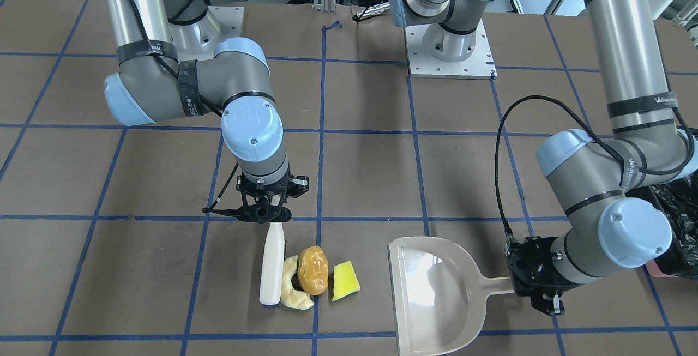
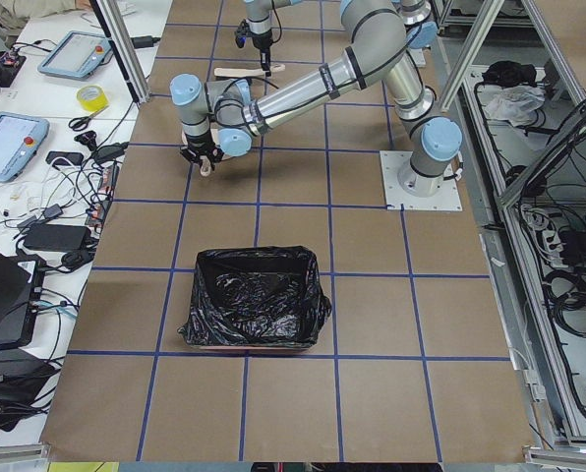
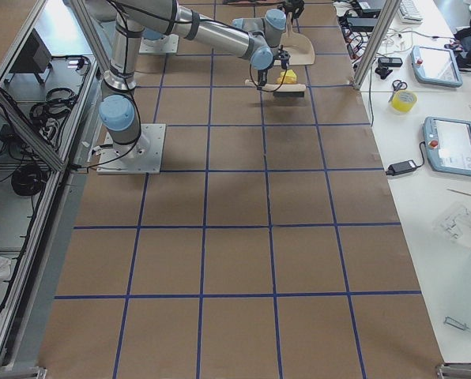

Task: Sweep and dump trash into bin
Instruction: 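Sweep the sponge, potato and peel with the brush into the held dustpan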

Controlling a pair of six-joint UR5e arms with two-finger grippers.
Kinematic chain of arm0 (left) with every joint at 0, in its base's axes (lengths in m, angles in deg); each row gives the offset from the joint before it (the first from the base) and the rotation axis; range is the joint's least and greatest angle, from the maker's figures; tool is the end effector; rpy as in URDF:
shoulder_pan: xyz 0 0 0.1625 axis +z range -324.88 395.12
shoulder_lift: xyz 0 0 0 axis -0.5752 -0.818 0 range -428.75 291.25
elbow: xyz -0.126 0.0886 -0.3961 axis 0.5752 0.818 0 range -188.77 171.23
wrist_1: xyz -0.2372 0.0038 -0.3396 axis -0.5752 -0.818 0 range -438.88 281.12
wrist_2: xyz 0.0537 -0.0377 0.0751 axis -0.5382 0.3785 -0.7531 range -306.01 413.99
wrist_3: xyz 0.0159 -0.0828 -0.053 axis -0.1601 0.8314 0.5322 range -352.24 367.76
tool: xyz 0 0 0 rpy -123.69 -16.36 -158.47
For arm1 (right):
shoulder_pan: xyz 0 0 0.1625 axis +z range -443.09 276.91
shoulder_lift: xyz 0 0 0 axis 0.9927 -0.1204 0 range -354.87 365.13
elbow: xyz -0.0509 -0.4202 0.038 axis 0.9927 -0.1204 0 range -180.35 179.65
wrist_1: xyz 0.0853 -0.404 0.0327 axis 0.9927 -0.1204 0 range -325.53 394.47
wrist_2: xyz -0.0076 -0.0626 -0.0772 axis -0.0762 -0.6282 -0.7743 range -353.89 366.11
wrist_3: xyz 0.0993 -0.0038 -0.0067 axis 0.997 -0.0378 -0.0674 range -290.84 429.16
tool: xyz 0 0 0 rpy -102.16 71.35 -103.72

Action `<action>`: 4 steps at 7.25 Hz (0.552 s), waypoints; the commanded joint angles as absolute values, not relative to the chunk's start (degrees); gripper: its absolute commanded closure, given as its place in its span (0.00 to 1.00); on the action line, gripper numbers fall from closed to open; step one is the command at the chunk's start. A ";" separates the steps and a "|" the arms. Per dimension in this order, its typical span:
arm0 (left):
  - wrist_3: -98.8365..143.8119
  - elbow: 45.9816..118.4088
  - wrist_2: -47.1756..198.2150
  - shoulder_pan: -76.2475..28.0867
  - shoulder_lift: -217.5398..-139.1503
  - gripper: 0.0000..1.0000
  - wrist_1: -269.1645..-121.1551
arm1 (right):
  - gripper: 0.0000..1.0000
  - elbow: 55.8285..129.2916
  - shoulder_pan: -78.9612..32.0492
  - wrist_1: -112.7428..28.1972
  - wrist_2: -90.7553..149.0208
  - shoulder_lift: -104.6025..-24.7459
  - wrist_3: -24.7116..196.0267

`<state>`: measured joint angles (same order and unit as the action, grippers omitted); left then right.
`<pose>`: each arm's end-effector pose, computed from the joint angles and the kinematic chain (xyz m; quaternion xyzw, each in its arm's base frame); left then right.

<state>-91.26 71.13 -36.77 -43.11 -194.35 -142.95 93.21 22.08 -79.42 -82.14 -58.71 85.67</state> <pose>0.0140 -0.7140 0.2404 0.6899 0.7239 0.0034 0.0069 0.2931 -0.5598 0.2404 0.0125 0.9985 0.0529 0.0007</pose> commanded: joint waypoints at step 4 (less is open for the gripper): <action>-91.21 71.29 -36.89 -43.20 -194.26 0.92 -142.95 | 1.00 85.71 28.87 -79.34 -79.08 -53.23 97.16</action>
